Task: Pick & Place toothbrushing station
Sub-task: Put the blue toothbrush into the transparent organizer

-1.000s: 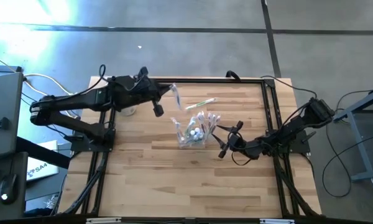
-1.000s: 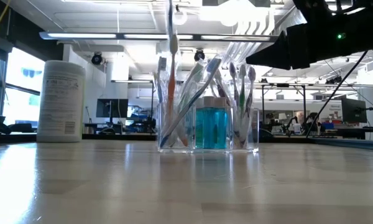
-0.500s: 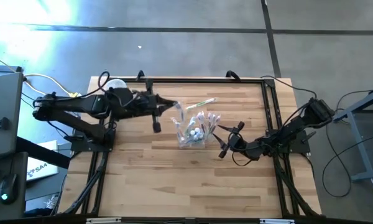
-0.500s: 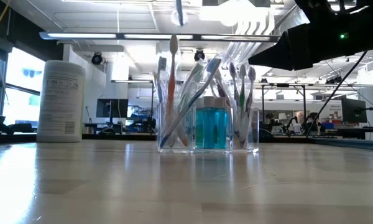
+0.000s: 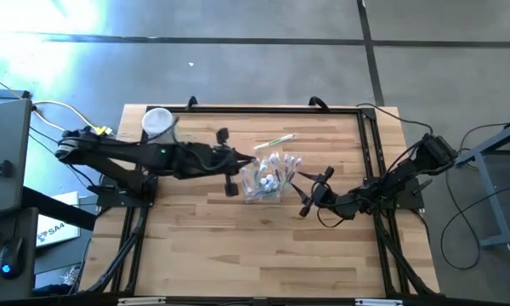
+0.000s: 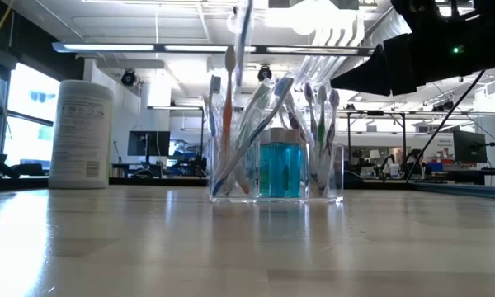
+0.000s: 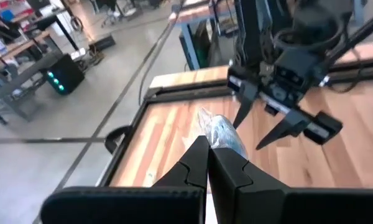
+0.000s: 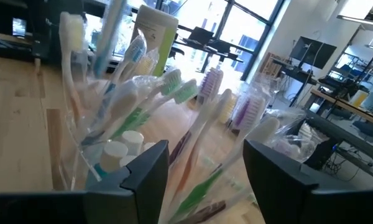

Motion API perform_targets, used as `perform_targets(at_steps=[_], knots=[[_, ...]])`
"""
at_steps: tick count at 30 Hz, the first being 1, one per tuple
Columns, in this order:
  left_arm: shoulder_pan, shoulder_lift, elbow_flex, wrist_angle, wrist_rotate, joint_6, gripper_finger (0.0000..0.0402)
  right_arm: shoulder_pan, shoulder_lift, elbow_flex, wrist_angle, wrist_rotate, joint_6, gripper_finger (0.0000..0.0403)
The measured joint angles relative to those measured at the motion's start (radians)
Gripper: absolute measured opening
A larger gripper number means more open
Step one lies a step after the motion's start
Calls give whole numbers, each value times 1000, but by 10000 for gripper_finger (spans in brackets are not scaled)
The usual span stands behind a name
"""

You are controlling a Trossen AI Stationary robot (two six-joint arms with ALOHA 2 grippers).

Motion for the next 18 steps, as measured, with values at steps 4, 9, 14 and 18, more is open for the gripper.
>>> perform_targets(at_steps=[4,9,14,18], knots=[[-8,50,-12,27,-4,-1,0,0,0,0,-29,-1,24,200],[-6,107,-11,10,-31,-6,0,7,0,0,-42,1,23,200],[-5,145,-11,3,-38,-24,0,19,0,0,-49,2,24,200],[-6,150,-42,29,-42,-50,0,33,0,0,-49,2,23,200]])
